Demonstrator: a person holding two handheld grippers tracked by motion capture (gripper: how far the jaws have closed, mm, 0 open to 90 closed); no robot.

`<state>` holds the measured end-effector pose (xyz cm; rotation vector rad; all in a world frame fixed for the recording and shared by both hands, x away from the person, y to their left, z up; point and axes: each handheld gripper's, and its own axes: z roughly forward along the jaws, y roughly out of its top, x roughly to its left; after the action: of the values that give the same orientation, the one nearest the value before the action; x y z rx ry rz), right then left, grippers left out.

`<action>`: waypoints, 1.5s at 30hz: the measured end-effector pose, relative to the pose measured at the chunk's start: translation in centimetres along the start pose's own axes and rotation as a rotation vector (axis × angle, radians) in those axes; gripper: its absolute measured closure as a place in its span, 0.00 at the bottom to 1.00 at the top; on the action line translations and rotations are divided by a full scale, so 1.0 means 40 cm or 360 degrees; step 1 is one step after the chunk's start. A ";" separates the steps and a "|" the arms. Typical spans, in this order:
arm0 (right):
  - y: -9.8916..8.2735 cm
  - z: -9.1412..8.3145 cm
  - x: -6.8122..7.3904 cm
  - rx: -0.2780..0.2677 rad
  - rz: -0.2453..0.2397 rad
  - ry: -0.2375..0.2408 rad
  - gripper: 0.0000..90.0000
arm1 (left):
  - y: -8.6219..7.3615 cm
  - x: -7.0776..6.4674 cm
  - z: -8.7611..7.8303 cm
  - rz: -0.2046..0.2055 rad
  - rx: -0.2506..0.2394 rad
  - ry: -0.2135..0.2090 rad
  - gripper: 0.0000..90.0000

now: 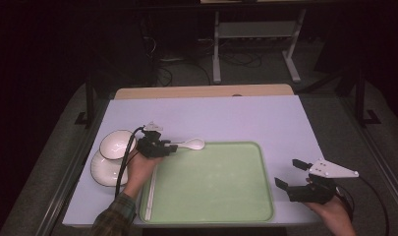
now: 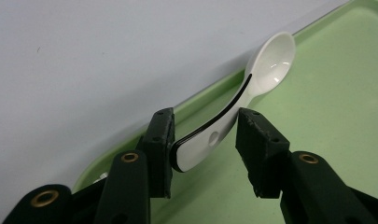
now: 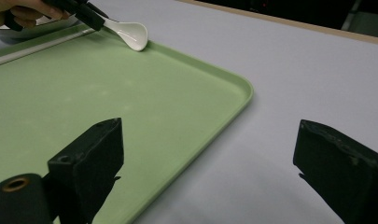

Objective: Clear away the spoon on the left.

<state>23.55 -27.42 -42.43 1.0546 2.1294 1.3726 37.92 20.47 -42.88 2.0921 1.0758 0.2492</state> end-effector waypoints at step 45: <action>0.000 -0.006 -0.002 -0.0014 -0.0001 0.0001 0.09 | 0.138 -0.094 0.095 0.0228 -0.0047 -0.0215 1.00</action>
<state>23.43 -27.62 -42.32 1.0501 2.1218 1.3809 40.79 13.58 -41.04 2.1299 0.8392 0.1891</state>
